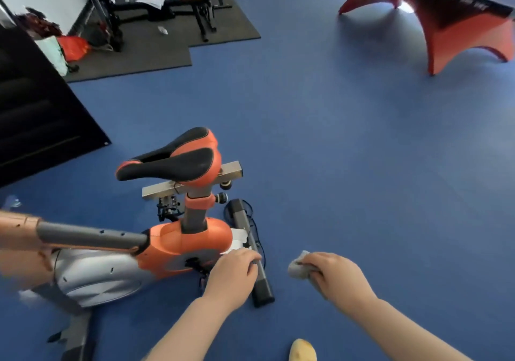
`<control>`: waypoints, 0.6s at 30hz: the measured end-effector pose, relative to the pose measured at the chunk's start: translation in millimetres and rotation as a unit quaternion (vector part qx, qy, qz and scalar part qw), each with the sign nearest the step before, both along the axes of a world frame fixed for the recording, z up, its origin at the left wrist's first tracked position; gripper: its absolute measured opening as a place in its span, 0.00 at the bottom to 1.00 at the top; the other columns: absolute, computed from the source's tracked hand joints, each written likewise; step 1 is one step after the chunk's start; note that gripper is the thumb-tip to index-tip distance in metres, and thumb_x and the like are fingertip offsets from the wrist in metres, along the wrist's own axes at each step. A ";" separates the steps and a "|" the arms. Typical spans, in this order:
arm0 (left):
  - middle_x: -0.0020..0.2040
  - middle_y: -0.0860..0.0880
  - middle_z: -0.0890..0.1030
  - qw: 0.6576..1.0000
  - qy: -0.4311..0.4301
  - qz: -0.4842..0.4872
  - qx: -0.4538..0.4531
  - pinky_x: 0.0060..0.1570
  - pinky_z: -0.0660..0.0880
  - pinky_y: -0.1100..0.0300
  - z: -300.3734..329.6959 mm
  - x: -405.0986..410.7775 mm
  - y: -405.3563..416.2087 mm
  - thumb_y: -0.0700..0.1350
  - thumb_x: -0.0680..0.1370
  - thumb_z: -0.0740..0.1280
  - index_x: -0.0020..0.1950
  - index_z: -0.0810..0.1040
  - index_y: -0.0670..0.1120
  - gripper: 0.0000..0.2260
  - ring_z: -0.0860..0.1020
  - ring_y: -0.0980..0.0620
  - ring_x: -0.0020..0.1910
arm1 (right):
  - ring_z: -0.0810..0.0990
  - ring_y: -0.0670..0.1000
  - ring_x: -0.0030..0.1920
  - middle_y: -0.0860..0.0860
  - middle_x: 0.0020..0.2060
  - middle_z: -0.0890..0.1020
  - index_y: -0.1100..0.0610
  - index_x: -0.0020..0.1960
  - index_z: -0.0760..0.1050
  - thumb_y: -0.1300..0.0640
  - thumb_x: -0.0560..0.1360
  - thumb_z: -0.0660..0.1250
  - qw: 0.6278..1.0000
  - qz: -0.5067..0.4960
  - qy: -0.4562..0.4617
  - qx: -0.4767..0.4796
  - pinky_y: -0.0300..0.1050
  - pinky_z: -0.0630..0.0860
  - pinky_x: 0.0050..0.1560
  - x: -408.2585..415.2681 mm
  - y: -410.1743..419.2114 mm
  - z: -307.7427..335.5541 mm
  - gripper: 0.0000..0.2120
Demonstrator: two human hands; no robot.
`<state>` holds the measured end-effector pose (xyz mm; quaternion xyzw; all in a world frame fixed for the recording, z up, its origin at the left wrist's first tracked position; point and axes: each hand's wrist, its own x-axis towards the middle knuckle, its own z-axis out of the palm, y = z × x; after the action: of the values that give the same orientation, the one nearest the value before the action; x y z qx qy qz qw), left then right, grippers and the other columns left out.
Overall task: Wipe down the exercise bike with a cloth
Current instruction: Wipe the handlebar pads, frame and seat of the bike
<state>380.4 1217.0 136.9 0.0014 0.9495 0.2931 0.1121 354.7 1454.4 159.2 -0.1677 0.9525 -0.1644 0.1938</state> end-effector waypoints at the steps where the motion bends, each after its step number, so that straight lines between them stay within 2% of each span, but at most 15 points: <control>1: 0.62 0.59 0.77 1.000 0.001 -0.002 0.008 0.60 0.68 0.63 1.5 -15.6 18.5 0.46 0.81 0.58 0.63 0.77 0.54 0.14 0.72 0.58 0.62 | 0.78 0.42 0.57 0.36 0.58 0.78 0.43 0.63 0.75 0.58 0.78 0.60 1.000 -0.002 0.003 0.004 0.35 0.73 0.51 -14.0 15.6 0.7 0.17; 7: 0.62 0.59 0.77 1.000 -0.014 -0.009 0.011 0.61 0.69 0.62 4.7 -78.0 80.1 0.46 0.81 0.58 0.64 0.77 0.54 0.14 0.73 0.58 0.62 | 0.78 0.43 0.55 0.37 0.56 0.80 0.44 0.60 0.76 0.60 0.76 0.60 1.000 -0.013 0.001 0.019 0.40 0.75 0.50 -91.0 70.9 4.1 0.17; 13: 0.63 0.57 0.77 0.999 -0.016 0.008 -0.026 0.62 0.69 0.59 -3.4 -157.9 77.9 0.46 0.81 0.58 0.64 0.77 0.53 0.14 0.73 0.56 0.63 | 0.78 0.46 0.55 0.40 0.57 0.80 0.46 0.61 0.75 0.59 0.77 0.59 0.999 0.034 0.012 0.008 0.42 0.75 0.49 -182.0 57.5 -2.9 0.16; 18: 0.63 0.58 0.77 0.998 0.000 0.053 -0.013 0.60 0.69 0.60 -11.7 -246.0 86.4 0.47 0.81 0.58 0.65 0.76 0.53 0.14 0.73 0.56 0.63 | 0.78 0.46 0.55 0.39 0.58 0.80 0.45 0.62 0.75 0.59 0.77 0.60 0.997 0.065 0.031 -0.013 0.40 0.73 0.47 -278.0 43.1 -6.4 0.17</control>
<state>134.4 1303.3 125.2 -0.0509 0.9518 0.2866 0.0967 76.8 1497.5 152.8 -0.2366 0.9429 -0.1588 0.1726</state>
